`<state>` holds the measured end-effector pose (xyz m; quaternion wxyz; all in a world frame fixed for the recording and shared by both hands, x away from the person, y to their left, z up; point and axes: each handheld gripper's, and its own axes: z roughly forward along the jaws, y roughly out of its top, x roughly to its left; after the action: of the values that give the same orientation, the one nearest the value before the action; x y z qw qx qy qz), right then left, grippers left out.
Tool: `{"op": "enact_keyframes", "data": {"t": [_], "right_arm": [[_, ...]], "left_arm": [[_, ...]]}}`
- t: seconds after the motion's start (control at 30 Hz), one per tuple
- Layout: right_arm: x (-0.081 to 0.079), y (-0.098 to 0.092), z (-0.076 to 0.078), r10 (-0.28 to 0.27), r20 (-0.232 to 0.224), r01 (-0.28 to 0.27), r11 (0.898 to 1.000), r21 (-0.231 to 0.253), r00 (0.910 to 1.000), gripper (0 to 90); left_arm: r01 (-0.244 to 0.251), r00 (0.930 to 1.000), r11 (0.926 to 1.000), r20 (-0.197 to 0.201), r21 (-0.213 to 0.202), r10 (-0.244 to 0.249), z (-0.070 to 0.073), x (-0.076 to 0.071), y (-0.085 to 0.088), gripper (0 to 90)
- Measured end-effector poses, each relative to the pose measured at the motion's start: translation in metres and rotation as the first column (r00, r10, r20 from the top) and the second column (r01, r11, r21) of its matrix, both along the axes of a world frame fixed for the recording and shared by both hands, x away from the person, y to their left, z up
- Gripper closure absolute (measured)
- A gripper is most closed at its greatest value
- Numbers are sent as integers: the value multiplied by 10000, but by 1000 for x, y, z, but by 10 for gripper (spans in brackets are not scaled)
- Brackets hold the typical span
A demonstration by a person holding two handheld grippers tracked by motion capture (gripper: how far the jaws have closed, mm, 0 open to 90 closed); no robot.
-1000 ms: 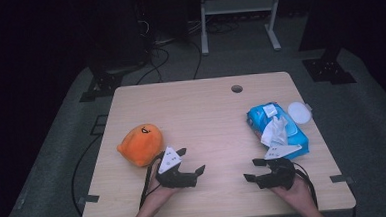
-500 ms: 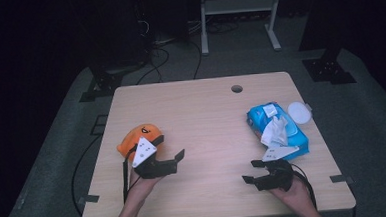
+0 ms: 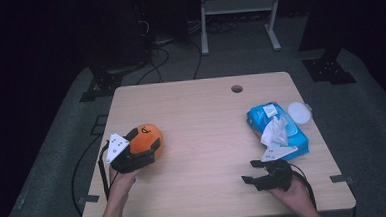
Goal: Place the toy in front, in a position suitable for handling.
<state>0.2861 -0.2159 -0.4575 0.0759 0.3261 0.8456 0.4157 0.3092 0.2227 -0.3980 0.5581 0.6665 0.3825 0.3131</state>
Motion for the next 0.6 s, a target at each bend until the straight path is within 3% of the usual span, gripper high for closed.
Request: {"op": "enact_keyframes", "data": {"t": [0.37, 0.6], "right_arm": [[1, 0, -1, 66, -28, -66, 10000, -34, 10000, 304], [0, 3, 0, 131, -22, -131, 9999, -85, 9999, 304]], "left_arm": [[-779, 9970, 9968, -19, -184, 778, -7, 5, 22, 120], [-1225, 9923, 9924, -170, -69, 1224, -16, 9, 31, 117]]}}
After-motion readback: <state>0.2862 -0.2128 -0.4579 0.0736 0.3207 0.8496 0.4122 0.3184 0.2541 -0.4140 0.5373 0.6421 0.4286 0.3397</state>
